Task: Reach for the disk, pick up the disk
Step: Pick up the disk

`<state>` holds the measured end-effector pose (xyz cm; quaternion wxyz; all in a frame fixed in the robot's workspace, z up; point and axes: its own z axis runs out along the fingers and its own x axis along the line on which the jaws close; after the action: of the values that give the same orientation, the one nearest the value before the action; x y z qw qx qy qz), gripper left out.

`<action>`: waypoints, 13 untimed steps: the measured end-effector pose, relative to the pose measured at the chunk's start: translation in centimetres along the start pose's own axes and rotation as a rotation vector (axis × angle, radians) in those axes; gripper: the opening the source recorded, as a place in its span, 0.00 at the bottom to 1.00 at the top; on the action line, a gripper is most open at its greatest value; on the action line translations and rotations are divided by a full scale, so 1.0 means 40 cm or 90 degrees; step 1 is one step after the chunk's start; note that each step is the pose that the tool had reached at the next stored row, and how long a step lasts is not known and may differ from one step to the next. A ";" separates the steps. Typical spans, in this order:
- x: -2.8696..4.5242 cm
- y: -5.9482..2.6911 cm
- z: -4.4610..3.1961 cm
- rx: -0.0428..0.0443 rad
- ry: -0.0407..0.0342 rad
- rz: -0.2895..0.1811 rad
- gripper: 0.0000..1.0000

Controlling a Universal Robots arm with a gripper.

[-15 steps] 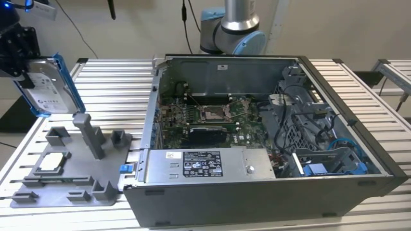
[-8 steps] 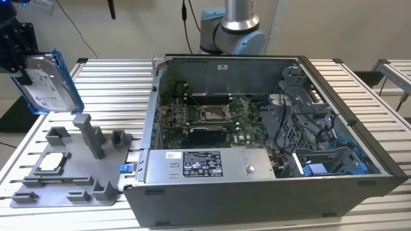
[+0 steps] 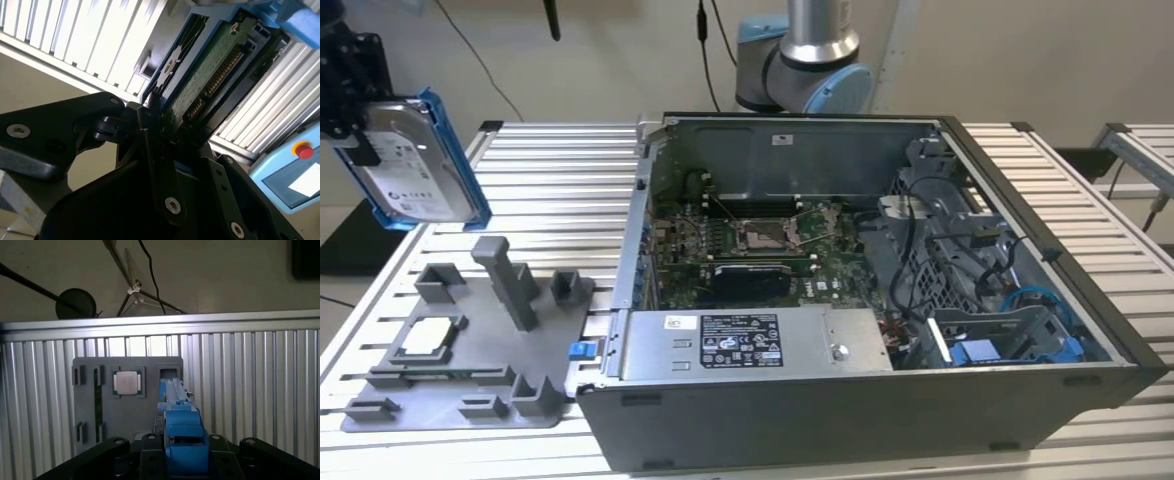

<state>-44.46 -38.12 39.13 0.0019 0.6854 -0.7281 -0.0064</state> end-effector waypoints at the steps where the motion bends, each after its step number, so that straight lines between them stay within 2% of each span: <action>1: 0.000 0.000 -0.003 0.0001 0.0000 0.000 0.00; 13: 0.000 0.001 -0.041 0.0015 -0.0001 -0.001 0.00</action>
<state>-44.47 -38.12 40.77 0.0011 0.6860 -0.7276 -0.0055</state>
